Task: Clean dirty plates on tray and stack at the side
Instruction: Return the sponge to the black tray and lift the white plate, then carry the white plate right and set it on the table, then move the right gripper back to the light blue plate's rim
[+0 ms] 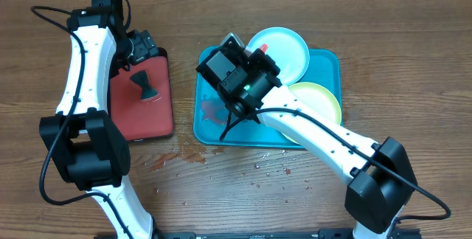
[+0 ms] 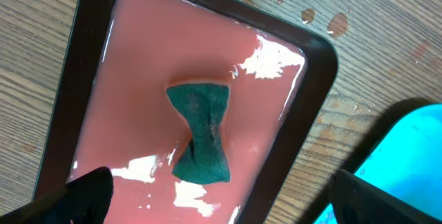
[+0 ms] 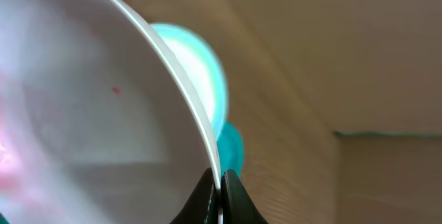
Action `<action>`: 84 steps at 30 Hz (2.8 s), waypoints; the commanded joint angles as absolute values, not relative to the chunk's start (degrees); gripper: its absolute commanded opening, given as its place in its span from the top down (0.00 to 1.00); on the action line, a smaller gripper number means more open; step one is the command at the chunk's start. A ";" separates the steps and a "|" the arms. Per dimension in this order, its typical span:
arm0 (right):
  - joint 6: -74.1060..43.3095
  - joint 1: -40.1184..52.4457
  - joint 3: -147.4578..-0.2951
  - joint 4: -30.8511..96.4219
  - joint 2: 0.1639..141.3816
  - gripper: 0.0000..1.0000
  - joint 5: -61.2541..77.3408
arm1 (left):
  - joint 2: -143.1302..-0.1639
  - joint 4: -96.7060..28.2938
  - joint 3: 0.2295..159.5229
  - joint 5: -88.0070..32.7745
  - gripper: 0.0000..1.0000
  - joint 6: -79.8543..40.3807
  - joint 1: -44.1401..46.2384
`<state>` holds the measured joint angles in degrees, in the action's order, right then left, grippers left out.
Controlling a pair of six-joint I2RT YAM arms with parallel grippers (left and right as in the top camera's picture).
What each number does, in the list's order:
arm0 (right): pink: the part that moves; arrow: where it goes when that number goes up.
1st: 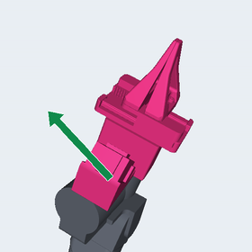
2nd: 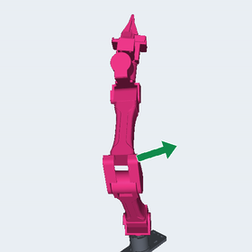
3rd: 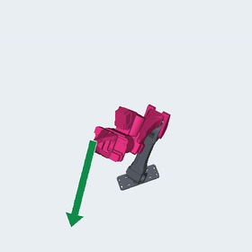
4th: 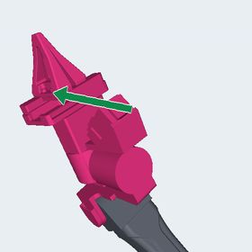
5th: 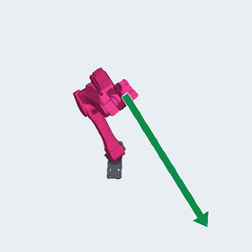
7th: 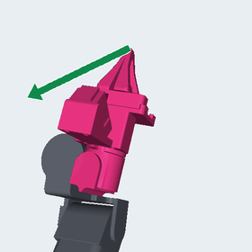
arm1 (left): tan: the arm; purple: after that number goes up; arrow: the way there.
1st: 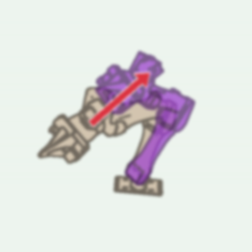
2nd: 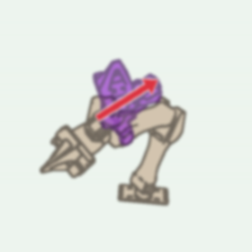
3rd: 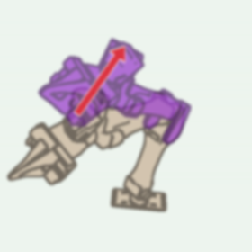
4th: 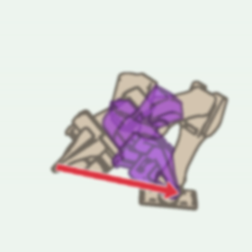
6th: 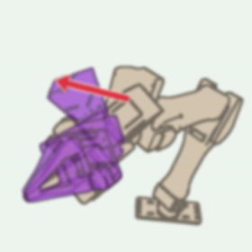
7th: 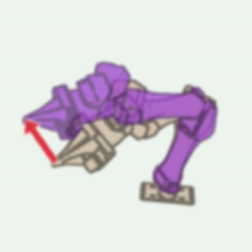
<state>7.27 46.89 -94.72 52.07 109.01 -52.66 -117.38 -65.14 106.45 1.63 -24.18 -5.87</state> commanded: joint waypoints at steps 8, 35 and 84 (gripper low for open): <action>-5.87 40.47 -96.31 54.37 104.62 0.96 -37.12 | -117.25 -65.12 106.96 0.97 0.00 -24.43 -5.98; -14.85 -33.47 -93.76 51.29 115.18 0.96 19.22 | -117.25 -65.10 106.96 0.99 0.00 -24.43 -5.98; -28.58 7.97 -93.76 39.29 122.10 0.42 -2.07 | -117.25 -67.22 106.89 -4.95 0.00 -24.45 -5.80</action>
